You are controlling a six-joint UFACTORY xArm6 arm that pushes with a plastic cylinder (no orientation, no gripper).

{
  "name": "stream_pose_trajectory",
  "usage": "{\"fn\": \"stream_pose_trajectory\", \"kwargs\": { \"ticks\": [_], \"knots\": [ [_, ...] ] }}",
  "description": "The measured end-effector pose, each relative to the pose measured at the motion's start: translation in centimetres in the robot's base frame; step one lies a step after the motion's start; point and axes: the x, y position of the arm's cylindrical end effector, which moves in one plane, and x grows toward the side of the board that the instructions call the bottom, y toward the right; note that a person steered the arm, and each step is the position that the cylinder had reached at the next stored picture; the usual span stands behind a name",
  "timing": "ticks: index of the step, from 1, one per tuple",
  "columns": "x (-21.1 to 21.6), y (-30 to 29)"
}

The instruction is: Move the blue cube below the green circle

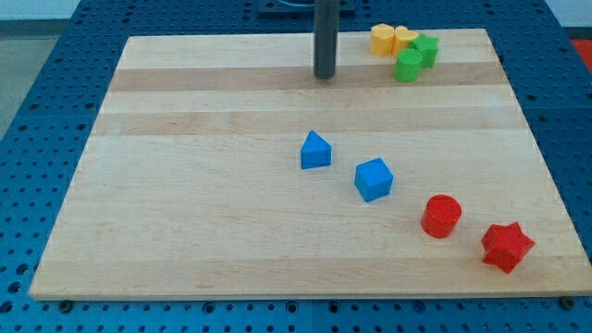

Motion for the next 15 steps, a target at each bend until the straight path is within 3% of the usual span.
{"fn": "stream_pose_trajectory", "kwargs": {
  "ticks": [1, 2, 3, 5, 6, 7, 8, 11, 14, 15],
  "knots": [
    [6.7, -3.0],
    [10.2, -5.1],
    [10.2, -5.1],
    [19.8, -6.6],
    [24.9, -2.5],
    [27.4, 4.8],
    [26.4, 5.1],
    [17.5, 5.7],
    [15.3, 10.8],
    [12.3, 10.4]
  ]
}}
